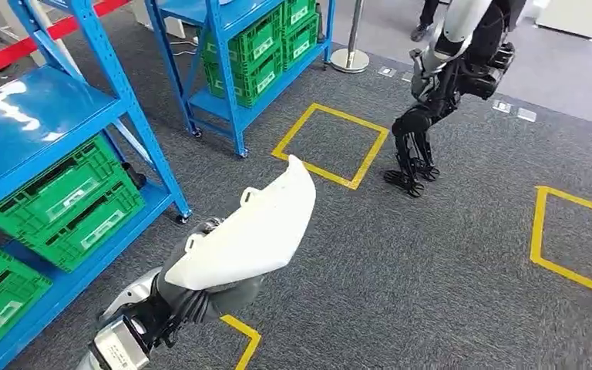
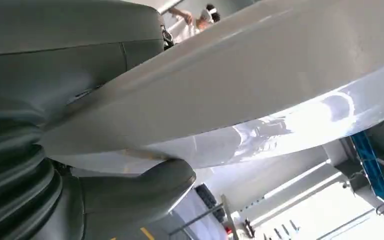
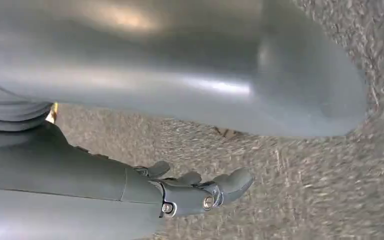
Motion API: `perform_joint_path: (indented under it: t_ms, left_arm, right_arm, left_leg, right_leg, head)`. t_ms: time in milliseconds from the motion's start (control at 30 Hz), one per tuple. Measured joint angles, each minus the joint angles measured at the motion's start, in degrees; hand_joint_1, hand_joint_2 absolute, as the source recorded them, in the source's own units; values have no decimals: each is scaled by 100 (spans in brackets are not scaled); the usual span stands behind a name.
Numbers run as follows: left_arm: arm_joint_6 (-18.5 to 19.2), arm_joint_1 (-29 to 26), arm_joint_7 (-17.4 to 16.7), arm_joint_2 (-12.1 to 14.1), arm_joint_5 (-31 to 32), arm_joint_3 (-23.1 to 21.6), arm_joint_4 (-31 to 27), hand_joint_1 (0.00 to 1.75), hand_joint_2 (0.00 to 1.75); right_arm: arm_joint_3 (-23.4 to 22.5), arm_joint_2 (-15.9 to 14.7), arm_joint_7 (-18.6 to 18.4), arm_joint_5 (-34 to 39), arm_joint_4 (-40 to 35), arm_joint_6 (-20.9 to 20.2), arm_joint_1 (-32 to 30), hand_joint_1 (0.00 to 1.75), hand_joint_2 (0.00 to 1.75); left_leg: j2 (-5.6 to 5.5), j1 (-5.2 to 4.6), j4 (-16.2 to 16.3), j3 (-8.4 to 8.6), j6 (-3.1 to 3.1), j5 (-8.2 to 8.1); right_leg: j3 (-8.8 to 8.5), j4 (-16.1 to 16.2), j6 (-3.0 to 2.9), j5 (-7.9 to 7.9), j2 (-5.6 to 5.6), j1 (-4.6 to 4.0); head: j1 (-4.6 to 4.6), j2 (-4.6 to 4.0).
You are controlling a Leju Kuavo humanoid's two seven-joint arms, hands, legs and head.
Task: Take the parts from the cabinet and place them on the table.
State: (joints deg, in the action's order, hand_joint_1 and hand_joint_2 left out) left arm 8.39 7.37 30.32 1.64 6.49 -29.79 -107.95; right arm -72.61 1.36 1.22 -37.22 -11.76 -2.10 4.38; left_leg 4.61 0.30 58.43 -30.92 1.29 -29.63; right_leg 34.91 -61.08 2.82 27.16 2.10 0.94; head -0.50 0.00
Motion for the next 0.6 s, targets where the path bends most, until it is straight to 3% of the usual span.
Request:
perform_joint_path:
  t_ms: [33, 167, 200, 233, 267, 333, 367, 400, 433, 467, 500, 533, 567, 600]
  left_arm:
    - [9, 14, -26, -11, -18, 0, -7, 175, 175]
    - [129, 193, -175, -90, -166, -7, -50, 175, 175]
    - [146, 248, -195, -109, -192, -9, -70, 175, 175]
    - [151, 281, -194, -111, -203, -15, -74, 175, 175]
    - [151, 293, -192, -111, -208, -15, -83, 175, 175]
    - [162, 279, -208, -98, -205, -15, -72, 175, 175]
    - [162, 278, -206, -98, -205, -17, -66, 175, 175]
    - [164, 279, -207, -100, -205, -15, -66, 175, 175]
    - [181, 282, -208, -100, -205, -15, -66, 175, 175]
    - [192, 289, -223, -101, -199, -15, -66, 175, 175]
    - [194, 295, -247, -101, -173, -15, -66, 175, 175]
    - [194, 299, -258, -100, -159, -15, -63, 175, 175]
    - [194, 287, -251, -105, -127, -15, -61, 175, 175]
    - [196, 264, -214, -103, -94, -11, -50, 175, 175]
  right_arm:
    - [0, 2, 28, 22, 0, 4, 24, 0, 0]
    - [-28, -7, 173, 149, 0, 42, 34, 0, 0]
    - [-50, -7, 188, 166, 0, 50, 33, 0, 0]
    - [-70, -7, 188, 175, 0, 54, 40, 0, 0]
    - [-88, -7, 197, 175, -2, 55, 59, 0, 0]
    - [-103, -7, 203, 175, -2, 57, 70, 0, 0]
    - [-105, -7, 203, 177, -2, 57, 65, 0, 0]
    - [-114, -7, 210, 183, -2, 57, 57, 0, 0]
    - [-125, -7, 236, 190, -2, 55, 54, 0, 0]
    - [-144, -7, 258, 208, -2, 52, 56, 0, 0]
    - [-151, -7, 275, 230, -2, 33, 58, 0, 0]
    - [-151, -9, 280, 238, -2, 6, 60, 0, 0]
    - [-153, -20, 284, 227, -7, -15, 77, 0, 0]
    - [-153, -39, 299, 214, -9, -31, 74, 0, 0]
  left_leg:
    - [43, -42, 18, 1, -36, -25]
    - [226, -48, -23, 58, -155, -34]
    - [144, -19, 16, 53, -201, -86]
    - [-108, -12, 170, 8, -222, -201]
    - [-293, -3, 532, -149, -234, -426]
    - [-420, 8, 1455, -584, -262, -843]
    - [-431, 8, 1765, -747, -273, -907]
    - [-432, 13, 1785, -771, -277, -832]
    - [-438, 29, 1538, -671, -282, -618]
    - [-457, 50, 1081, -465, -285, -328]
    - [-575, 85, 518, -205, -293, -44]
    - [-872, 131, 140, -50, -298, 11]
    - [-955, 119, 47, -29, -276, -48]
    - [-906, 105, 80, -48, -240, -33]
  right_leg:
    - [-125, 261, -62, 38, 226, -50]
    - [-72, 284, -177, -24, -16, -76]
    - [-117, 343, -231, -68, -76, -5]
    - [-119, 356, -256, -77, -118, 1]
    - [-115, 355, -283, -88, -177, 4]
    - [-101, 352, -293, -91, -324, 1]
    - [-98, 350, -292, -91, -396, 0]
    - [-102, 349, -289, -93, -467, 1]
    - [-105, 342, -282, -96, -549, 7]
    - [-106, 329, -269, -96, -630, 13]
    - [-105, 305, -240, -89, -710, 23]
    - [-82, 284, -205, -84, -767, 31]
    - [-31, 229, -146, -79, -844, 5]
    - [1, 255, -100, -110, -893, 17]
  head:
    - [-4, 0]
    - [11, 0]
    - [13, 0]
    - [24, 0]
    - [44, 0]
    - [74, 0]
    - [77, 0]
    - [77, 0]
    - [83, 0]
    - [83, 0]
    - [85, 0]
    - [92, 0]
    - [94, 0]
    - [81, 0]
